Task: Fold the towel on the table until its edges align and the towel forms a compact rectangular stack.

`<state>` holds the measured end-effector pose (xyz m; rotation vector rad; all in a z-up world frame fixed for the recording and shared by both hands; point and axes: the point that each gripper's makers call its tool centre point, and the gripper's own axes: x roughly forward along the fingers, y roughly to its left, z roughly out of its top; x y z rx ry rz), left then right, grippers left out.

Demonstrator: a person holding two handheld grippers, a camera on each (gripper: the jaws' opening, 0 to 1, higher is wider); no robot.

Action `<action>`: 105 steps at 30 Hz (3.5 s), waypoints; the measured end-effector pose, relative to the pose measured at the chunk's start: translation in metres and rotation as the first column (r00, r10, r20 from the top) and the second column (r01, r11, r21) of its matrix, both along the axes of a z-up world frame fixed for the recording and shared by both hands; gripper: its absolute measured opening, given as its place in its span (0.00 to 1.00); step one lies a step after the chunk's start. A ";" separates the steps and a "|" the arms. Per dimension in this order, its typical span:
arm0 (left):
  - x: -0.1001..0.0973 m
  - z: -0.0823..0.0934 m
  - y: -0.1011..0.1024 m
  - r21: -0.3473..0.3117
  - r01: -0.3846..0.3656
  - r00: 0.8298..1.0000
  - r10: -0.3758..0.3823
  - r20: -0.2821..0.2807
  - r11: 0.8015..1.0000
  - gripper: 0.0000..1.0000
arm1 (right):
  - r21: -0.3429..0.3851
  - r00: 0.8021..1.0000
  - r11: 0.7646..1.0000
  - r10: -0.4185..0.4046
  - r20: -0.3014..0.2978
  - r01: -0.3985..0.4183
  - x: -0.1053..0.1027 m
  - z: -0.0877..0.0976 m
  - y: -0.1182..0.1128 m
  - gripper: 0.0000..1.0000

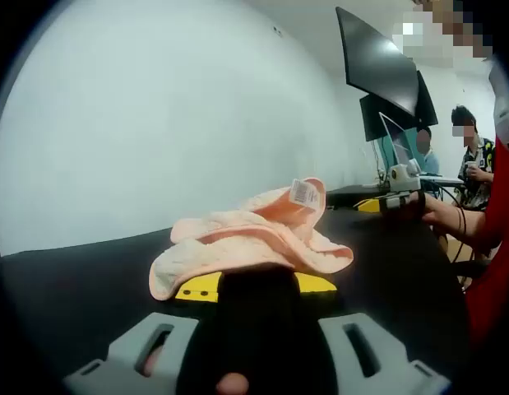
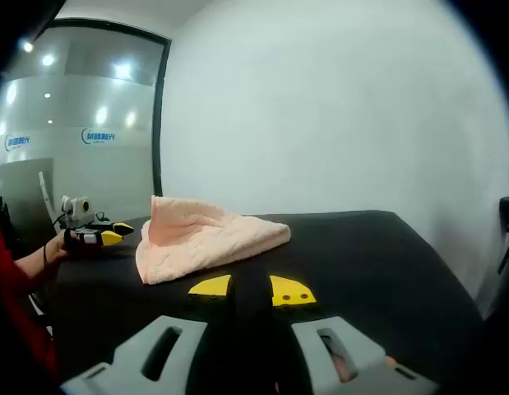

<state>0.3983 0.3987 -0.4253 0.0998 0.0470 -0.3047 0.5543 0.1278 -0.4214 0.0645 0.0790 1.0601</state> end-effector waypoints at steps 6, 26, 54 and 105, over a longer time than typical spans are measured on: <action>0.001 -0.001 0.002 0.002 -0.012 1.000 0.012 -0.006 1.000 0.32 | -0.009 1.000 1.000 0.010 -0.007 -0.010 -0.001 -0.001 0.003 0.13; 0.003 -0.002 0.001 0.009 -0.011 1.000 0.011 -0.013 1.000 0.32 | -0.023 1.000 1.000 0.008 -0.002 -0.008 0.003 -0.003 0.000 0.13; 0.003 -0.006 0.004 0.008 -0.019 0.999 0.019 -0.034 1.000 0.31 | 0.024 0.963 0.999 0.015 0.270 -0.022 -0.038 0.068 0.055 0.13; 0.002 -0.009 0.006 0.017 -0.021 0.999 0.021 -0.045 1.000 0.31 | 0.010 0.867 0.906 -0.407 0.287 0.423 0.035 0.124 -0.060 0.00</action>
